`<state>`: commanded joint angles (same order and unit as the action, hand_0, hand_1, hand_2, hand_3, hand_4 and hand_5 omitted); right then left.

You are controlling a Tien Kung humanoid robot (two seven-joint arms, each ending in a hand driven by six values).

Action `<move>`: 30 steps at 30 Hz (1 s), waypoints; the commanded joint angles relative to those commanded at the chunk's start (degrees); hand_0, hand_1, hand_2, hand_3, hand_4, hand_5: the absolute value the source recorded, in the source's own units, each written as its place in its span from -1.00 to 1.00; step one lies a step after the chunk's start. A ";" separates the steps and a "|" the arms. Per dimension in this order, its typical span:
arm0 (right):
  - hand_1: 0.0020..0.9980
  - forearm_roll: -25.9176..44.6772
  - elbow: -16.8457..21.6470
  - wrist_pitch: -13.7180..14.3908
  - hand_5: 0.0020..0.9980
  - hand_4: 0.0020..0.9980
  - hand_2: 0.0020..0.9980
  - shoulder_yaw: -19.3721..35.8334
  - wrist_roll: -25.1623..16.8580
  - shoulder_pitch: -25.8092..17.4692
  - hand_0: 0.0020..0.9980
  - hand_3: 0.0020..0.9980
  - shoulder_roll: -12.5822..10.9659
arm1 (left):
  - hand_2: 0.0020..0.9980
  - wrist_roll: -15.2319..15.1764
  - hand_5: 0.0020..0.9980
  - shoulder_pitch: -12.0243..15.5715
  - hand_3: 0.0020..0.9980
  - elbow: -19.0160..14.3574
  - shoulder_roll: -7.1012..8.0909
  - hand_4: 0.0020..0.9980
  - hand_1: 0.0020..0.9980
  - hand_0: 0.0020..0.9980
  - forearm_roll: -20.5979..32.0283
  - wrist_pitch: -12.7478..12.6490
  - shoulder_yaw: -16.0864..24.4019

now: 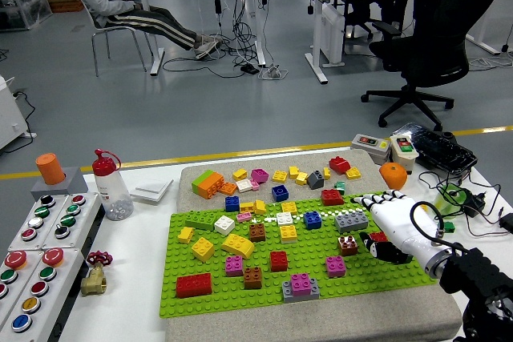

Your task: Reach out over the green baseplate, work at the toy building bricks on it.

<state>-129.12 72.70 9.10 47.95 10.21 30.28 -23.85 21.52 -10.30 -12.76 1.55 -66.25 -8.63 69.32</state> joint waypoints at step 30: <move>0.66 26.46 -0.68 14.37 -0.31 0.00 0.79 -1.94 -6.61 3.83 0.68 0.75 2.17 | 0.24 0.08 1.00 -0.28 -0.08 -0.01 0.16 -0.27 0.23 0.33 0.09 -0.07 -0.23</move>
<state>-102.66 72.02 23.47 46.01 3.61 34.11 -21.68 21.60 -10.58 -12.76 1.71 -66.17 -8.70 69.09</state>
